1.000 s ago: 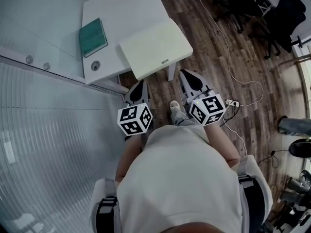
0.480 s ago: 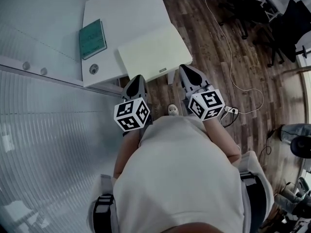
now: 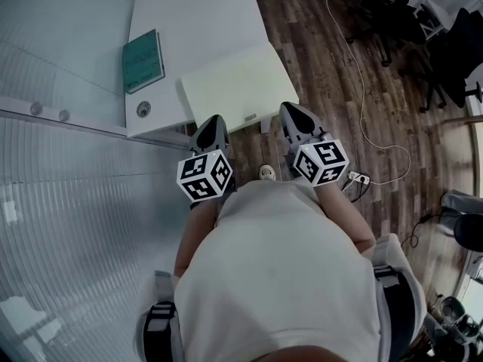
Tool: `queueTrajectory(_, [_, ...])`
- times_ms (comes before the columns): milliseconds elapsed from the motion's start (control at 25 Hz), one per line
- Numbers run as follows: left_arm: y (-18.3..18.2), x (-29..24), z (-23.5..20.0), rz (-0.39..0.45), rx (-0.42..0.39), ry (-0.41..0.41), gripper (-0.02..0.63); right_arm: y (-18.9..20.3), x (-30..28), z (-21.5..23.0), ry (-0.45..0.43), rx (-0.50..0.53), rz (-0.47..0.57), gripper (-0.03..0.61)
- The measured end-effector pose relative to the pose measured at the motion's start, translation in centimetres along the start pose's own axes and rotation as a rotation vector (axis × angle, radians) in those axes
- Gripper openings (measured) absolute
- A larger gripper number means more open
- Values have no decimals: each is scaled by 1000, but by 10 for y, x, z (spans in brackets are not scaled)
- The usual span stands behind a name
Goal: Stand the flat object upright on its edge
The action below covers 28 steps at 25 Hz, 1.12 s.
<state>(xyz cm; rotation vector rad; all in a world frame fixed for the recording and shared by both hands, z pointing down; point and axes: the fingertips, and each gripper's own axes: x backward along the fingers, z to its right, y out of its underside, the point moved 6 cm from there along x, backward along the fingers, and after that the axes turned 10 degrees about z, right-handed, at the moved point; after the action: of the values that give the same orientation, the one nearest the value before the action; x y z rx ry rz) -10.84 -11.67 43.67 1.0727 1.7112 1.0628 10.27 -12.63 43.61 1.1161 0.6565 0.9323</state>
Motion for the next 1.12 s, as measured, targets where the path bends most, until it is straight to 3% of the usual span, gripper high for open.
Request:
queueTrajectory(320, [13, -12, 1, -16, 22, -28, 20, 18, -11, 21, -8, -91, -25, 30])
queueTrajectory(480, [17, -15, 1, -30, 32, -40, 20, 28, -12, 27, -11, -188, -38, 152])
queueTrajectory(680, [20, -18, -5, -40, 32, -57, 20, 48, -13, 34, 1, -329, -54, 252])
queueTrajectory(1120, [17, -19, -29, -85, 19, -36, 20, 92, -3, 47, 117, -598, -27, 354])
